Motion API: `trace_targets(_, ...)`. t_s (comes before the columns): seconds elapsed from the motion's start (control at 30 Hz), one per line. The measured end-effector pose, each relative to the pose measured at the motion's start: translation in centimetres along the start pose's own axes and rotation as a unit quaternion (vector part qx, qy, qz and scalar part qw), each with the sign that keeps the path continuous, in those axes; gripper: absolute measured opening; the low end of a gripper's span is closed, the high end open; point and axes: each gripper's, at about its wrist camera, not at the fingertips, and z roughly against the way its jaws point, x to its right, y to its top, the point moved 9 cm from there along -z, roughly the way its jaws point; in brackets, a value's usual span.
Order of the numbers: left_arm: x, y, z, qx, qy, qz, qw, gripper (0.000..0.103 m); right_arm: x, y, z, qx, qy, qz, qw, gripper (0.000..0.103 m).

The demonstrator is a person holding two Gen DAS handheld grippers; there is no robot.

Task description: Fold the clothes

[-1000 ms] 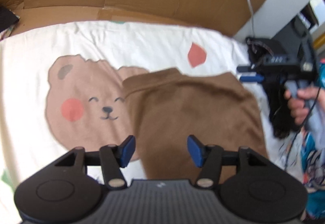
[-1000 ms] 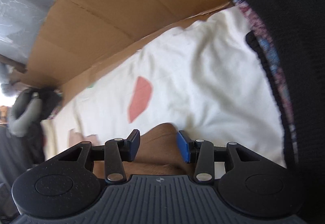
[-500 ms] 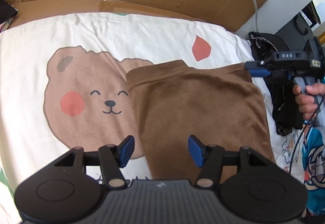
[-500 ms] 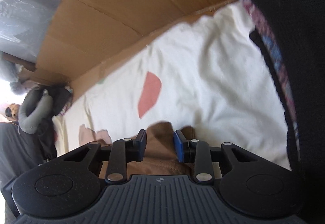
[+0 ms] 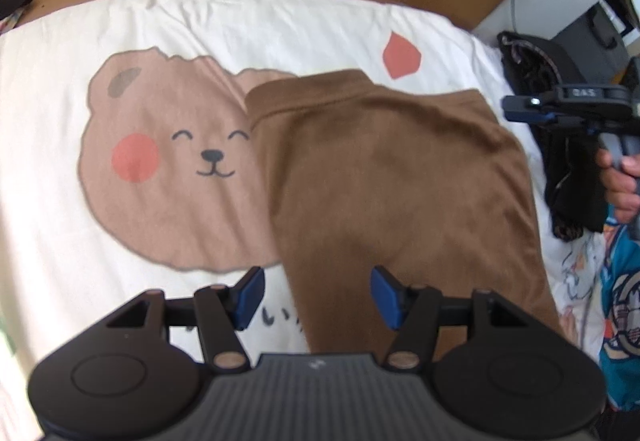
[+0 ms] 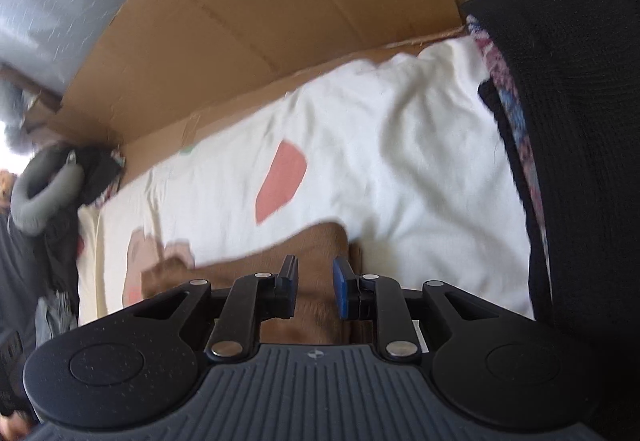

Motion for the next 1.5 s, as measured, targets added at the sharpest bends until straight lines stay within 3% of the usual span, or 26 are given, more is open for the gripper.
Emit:
trace_targets(0.1,0.2,0.1,1.5,-0.021,0.017,0.003,0.9996,0.061,-1.1,-0.6,1.2,-0.013,-0.014,0.021,1.0,0.028)
trace_targets(0.2,1.2,0.4,3.8,-0.031,0.016,0.005,0.9994,0.061,-2.2,-0.8,3.0,-0.023,-0.021,0.018,0.999,0.046)
trace_targets(0.43,3.3,1.2,8.1,-0.031,0.031,0.01,0.999,0.063,-4.9,-2.0,7.4,-0.06,-0.057,0.039,0.996,0.047)
trace_targets(0.63,3.4,0.8,9.9,-0.006,0.052,0.024,0.9983,0.065,-7.7,-3.9,9.7,-0.119,-0.095,0.141,0.978,0.049)
trace_targets(0.73,2.7,-0.1,10.3,0.001,0.053,0.064,0.9965,0.065,-8.5,-5.6,10.2,-0.146,-0.105,0.171,0.969,0.052)
trace_targets(0.87,2.1,-1.5,10.9,0.019,0.057,0.102,0.9929,0.065,-8.3,-8.1,10.8,-0.141,-0.118,0.161,0.97,0.052)
trace_targets(1.1,3.3,-4.5,10.1,0.018,0.06,0.109,0.992,0.065,-6.5,-10.2,12.0,-0.087,-0.16,0.099,0.978,0.052)
trace_targets(1.5,5.3,-9.4,7.2,0.009,0.059,0.151,0.9868,0.063,-3.8,-15.2,12.4,-0.025,-0.14,0.031,0.989,0.052)
